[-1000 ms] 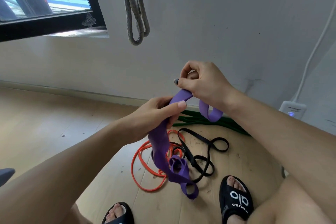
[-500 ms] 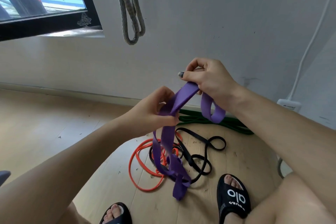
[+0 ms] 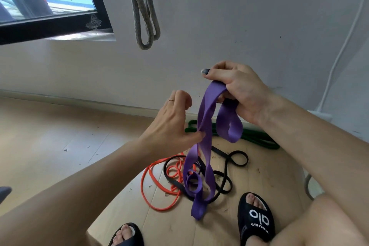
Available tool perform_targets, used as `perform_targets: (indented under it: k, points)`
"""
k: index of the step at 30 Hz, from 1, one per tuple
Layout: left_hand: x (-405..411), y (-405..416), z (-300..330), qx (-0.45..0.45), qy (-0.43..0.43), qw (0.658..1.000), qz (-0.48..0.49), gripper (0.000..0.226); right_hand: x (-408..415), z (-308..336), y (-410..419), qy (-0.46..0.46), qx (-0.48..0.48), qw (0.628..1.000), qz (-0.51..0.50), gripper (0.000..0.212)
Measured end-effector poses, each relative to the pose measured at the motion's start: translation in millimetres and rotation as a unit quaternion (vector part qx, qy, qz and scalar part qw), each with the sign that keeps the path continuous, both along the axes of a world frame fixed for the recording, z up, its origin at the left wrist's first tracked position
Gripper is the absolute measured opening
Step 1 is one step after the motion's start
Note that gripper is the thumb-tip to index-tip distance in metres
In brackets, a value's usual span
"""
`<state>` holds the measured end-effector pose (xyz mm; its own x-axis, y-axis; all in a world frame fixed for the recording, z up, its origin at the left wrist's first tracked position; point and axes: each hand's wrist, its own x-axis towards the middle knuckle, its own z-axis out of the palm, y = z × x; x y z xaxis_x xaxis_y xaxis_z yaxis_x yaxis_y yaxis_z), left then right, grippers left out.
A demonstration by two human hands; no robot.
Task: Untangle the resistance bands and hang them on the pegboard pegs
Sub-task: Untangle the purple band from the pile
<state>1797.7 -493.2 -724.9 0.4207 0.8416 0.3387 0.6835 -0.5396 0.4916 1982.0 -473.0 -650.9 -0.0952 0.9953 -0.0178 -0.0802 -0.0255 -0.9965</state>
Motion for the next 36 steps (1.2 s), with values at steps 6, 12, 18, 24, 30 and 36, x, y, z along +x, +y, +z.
perform_targets:
  k: [6,12,18,24,30,36]
  points:
    - [18,-9,8,0.076,-0.023,0.997,-0.009,0.032,-3,4,-2,0.033,-0.01,0.999,-0.03,0.017]
    - [16,-3,5,0.036,-0.027,0.998,0.036,0.019,-3,6,-2,0.035,-0.005,0.999,-0.037,0.011]
    - [10,-3,16,0.034,-0.01,0.999,0.028,0.007,-1,10,-2,0.061,-0.01,0.997,-0.054,0.013]
    - [1,-1,23,-0.007,-0.043,0.999,0.003,0.02,-3,9,-1,0.062,-0.022,0.996,-0.068,0.011]
    - [-8,1,29,-0.185,-0.101,0.975,-0.071,0.021,-2,9,0,0.072,-0.033,0.995,-0.066,0.013]
    - [-6,-5,25,-0.267,-0.207,0.938,-0.071,0.027,-7,9,0,0.097,-0.048,0.993,-0.046,0.024]
